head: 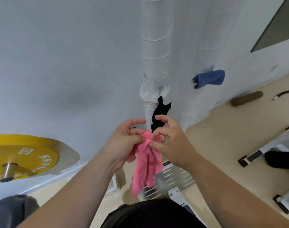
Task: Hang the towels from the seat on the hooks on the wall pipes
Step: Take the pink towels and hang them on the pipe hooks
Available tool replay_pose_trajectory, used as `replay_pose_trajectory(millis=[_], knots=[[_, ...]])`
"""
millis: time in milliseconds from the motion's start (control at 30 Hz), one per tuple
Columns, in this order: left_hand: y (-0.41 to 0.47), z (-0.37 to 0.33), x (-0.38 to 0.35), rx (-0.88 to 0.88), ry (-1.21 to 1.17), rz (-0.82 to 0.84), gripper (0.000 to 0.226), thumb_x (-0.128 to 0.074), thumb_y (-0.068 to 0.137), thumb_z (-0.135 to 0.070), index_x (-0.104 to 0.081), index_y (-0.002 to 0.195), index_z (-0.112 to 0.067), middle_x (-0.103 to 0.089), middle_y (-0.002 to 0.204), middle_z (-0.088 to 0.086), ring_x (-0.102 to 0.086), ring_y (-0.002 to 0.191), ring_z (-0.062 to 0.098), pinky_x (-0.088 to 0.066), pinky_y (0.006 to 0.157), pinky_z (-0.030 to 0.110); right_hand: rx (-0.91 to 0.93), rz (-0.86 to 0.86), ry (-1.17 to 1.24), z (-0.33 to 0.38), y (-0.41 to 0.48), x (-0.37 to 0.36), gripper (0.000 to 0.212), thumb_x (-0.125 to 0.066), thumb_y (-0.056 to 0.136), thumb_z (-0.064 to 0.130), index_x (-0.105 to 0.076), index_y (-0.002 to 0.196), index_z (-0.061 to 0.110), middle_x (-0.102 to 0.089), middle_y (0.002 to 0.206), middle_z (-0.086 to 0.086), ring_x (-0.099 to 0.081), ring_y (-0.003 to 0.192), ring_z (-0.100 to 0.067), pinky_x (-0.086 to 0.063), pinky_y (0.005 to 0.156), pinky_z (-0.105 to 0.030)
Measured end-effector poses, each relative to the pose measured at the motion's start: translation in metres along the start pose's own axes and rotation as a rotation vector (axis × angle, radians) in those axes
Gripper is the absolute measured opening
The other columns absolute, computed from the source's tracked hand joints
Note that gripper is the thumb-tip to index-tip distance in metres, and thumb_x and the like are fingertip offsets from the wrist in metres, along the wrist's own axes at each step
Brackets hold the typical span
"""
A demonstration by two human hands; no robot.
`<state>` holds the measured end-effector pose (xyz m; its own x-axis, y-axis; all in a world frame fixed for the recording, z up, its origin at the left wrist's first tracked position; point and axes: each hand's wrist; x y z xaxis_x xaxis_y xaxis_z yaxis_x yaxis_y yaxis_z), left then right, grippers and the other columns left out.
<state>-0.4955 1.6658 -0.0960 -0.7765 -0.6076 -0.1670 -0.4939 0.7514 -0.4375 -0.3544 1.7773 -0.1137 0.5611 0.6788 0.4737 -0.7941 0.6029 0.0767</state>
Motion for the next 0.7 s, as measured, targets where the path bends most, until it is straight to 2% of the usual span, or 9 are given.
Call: replay_pose_trajectory(millis=[67,133,200,333,400,467,533,600,700], knots=[[-0.001,-0.005,-0.011,-0.026,0.045,0.014,0.051,-0.061,0.076,0.013,-0.062,0.119,-0.014,-0.072,0.091,0.015,-0.048,0.055,0.019,-0.019,0.056,0.031,0.031,0.061,0.073,-0.005,0.006,0.013,0.015,-0.081,0.075,0.02,-0.069,0.073,0.029,-0.062,0.125,0.008,-0.053,0.124,-0.002,-0.042,0.103,-0.022],[-0.002,-0.011,-0.019,-0.074,0.073,0.008,0.046,-0.055,0.084,0.022,-0.056,0.121,-0.005,-0.071,0.092,0.019,-0.053,0.046,0.02,-0.033,0.043,0.018,0.046,0.061,0.126,-0.01,0.012,0.024,0.009,-0.077,0.076,0.021,-0.069,0.075,0.025,-0.072,0.09,0.008,-0.066,0.097,-0.008,-0.05,0.085,-0.027],[-0.003,-0.013,-0.023,-0.115,0.084,0.015,0.045,-0.051,0.085,0.026,-0.056,0.12,-0.003,-0.069,0.09,0.021,-0.056,0.045,0.017,-0.04,0.038,0.018,0.035,0.04,0.179,-0.015,0.017,0.031,0.005,-0.075,0.078,0.018,-0.07,0.077,0.019,-0.068,0.073,0.01,-0.063,0.075,-0.006,-0.048,0.072,-0.023],[-0.001,-0.007,-0.019,-0.098,0.188,0.038,0.031,-0.06,0.084,0.019,-0.064,0.111,0.003,-0.065,0.071,0.016,-0.061,0.05,0.02,-0.048,0.048,0.023,-0.008,-0.05,0.27,-0.016,0.026,0.037,0.008,-0.074,0.085,0.003,-0.07,0.081,0.009,-0.068,0.074,0.001,-0.061,0.071,-0.008,-0.051,0.071,-0.024],[0.002,-0.003,-0.012,-0.088,0.25,0.048,0.017,-0.071,0.082,0.001,-0.068,0.098,0.005,-0.07,0.076,0.028,-0.066,0.065,0.03,-0.05,0.067,0.035,-0.034,-0.146,0.333,-0.015,0.03,0.04,0.012,-0.071,0.087,-0.002,-0.069,0.081,0.008,-0.068,0.073,0.001,-0.062,0.069,-0.006,-0.051,0.069,-0.02],[0.008,0.001,-0.004,-0.092,0.229,0.02,0.027,-0.075,0.078,-0.016,-0.067,0.089,0.008,-0.07,0.077,0.028,-0.061,0.071,0.037,-0.045,0.075,0.045,-0.064,-0.214,0.361,-0.017,0.032,0.044,0.015,-0.07,0.089,-0.001,-0.069,0.081,0.012,-0.067,0.073,0.005,-0.062,0.069,-0.005,-0.051,0.068,-0.02],[0.014,0.002,0.0,-0.117,0.187,-0.039,0.032,-0.078,0.079,-0.022,-0.068,0.086,0.007,-0.065,0.074,0.022,-0.059,0.069,0.034,-0.043,0.076,0.047,-0.079,-0.227,0.278,-0.02,0.033,0.045,0.017,-0.071,0.089,0.004,-0.067,0.079,0.017,-0.066,0.081,0.007,-0.06,0.074,-0.004,-0.048,0.072,-0.017],[0.019,-0.002,-0.001,-0.153,0.181,-0.075,0.02,-0.074,0.089,-0.018,-0.073,0.084,0.001,-0.064,0.073,0.019,-0.06,0.064,0.029,-0.043,0.074,0.045,-0.084,-0.24,0.12,-0.021,0.031,0.043,0.018,-0.072,0.086,0.007,-0.064,0.075,0.019,-0.059,0.092,0.005,-0.058,0.084,-0.001,-0.042,0.078,-0.008],[0.029,-0.008,-0.005,-0.198,0.174,-0.13,0.023,-0.061,0.099,-0.016,-0.077,0.085,-0.006,-0.067,0.074,0.016,-0.058,0.068,0.027,-0.045,0.073,0.043,-0.079,-0.238,0.037,-0.013,0.024,0.04,0.021,-0.069,0.084,0.005,-0.057,0.071,0.016,-0.056,0.081,0.005,-0.053,0.076,-0.004,-0.04,0.07,-0.01]])
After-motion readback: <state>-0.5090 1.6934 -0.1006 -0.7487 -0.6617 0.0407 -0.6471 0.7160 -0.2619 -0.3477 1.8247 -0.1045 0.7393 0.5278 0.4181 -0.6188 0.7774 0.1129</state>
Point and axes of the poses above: each hand's wrist, its own y-axis towards the middle knuckle, its own x-axis out of the back of the hand, z = x × y
